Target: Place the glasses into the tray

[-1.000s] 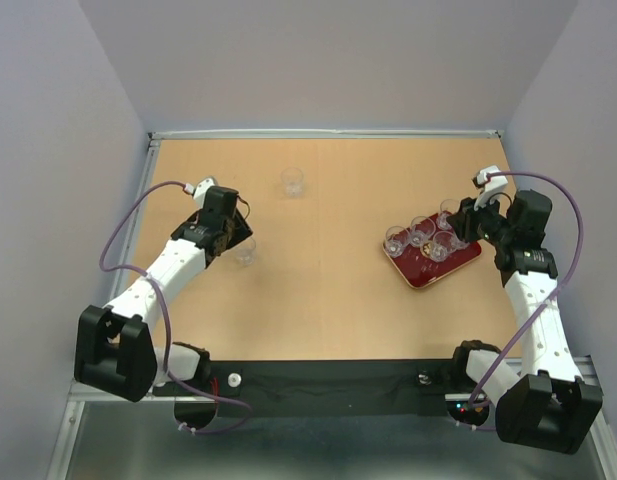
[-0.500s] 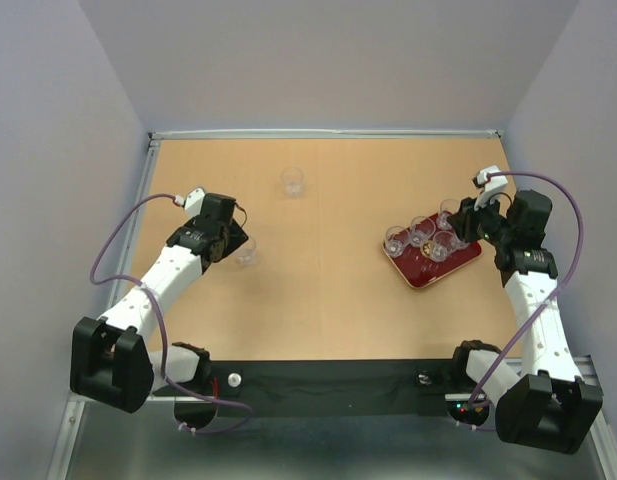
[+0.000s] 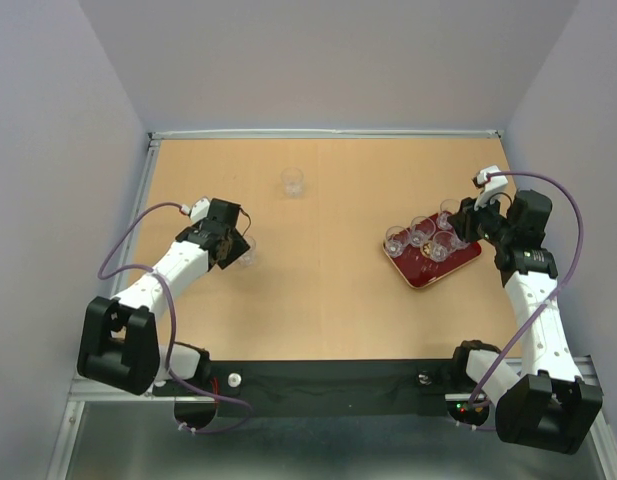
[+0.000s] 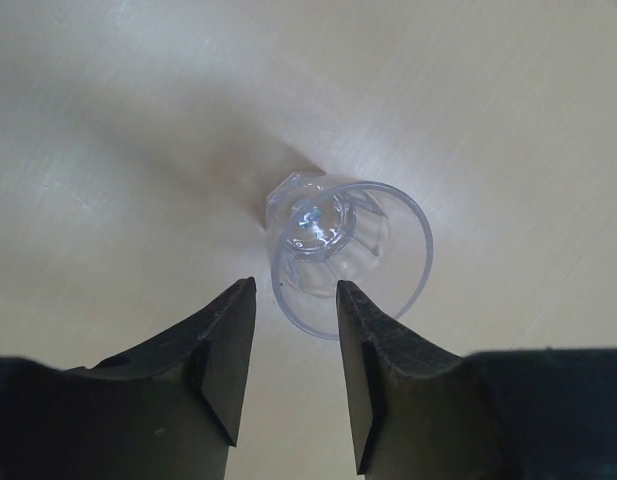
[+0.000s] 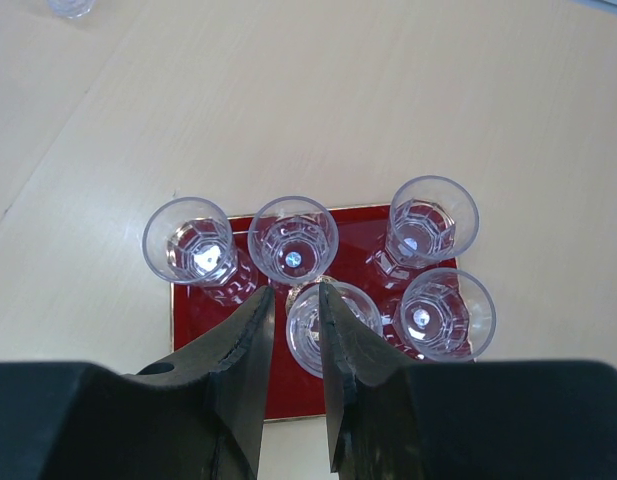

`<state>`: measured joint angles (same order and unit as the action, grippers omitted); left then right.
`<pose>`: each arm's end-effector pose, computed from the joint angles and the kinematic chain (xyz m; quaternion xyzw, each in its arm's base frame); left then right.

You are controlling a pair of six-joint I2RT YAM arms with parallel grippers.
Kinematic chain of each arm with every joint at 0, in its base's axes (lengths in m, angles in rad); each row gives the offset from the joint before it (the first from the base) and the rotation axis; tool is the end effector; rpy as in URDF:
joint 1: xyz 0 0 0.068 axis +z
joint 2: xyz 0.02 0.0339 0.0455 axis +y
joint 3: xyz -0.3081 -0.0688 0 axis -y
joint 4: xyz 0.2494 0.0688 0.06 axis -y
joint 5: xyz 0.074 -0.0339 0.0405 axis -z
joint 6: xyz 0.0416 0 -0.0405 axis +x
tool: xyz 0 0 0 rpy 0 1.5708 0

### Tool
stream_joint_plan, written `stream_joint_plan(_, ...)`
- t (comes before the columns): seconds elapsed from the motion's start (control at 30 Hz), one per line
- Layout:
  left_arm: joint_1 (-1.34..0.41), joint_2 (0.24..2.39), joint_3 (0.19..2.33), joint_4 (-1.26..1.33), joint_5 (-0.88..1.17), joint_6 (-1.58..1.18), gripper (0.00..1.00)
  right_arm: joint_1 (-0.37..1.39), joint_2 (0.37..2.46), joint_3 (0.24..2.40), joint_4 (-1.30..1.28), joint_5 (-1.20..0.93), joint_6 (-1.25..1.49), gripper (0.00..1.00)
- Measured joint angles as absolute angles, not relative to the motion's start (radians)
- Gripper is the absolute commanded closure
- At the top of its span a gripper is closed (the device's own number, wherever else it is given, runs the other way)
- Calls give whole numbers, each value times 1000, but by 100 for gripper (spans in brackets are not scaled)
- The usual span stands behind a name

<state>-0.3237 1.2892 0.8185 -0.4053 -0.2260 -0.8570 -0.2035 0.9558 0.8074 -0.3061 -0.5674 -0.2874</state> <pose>0.2468 -0.0730 0.2618 -0.2832 0.8911 -0.1002 0.3400 0.1963 -0.0177 0.3397 -0.1823 0.8074 0.1068 0.5509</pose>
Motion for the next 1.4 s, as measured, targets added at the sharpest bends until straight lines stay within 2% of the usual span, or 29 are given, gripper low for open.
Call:
stream_joint_plan(0.03,-320,1295,812,-399,-220,-859,57,-204,956,807,-306,-566,-289,70)
stream_joint_plan(0.17,-312,1325,797,-380,-207,-867,82,-204,956,807,-306,-561,-289,70)
stream_joint_plan(0.2,-308,1334,793,-375,-203,-868,98,-204,956,807,-306,-560,-289,70)
stream_joint_plan(0.23,-305,1338,792,-373,-198,-867,100,-204,956,807,-306,-558,-289,70)
stream_joint_plan(0.6,-296,1272,784,-322,-115,-795,100,-204,954,807,-306,-557,-292,70)
stream_joint_plan(0.83,-303,1106,685,-108,158,-628,100,-204,942,805,-306,-554,-293,69)
stream_joint_plan(1.07,-517,1140,671,64,335,-524,100,-204,942,805,-306,-538,-293,69)
stream_joint_plan(1.4,-806,1440,916,98,302,-404,100,-210,943,805,-306,-490,-294,69)
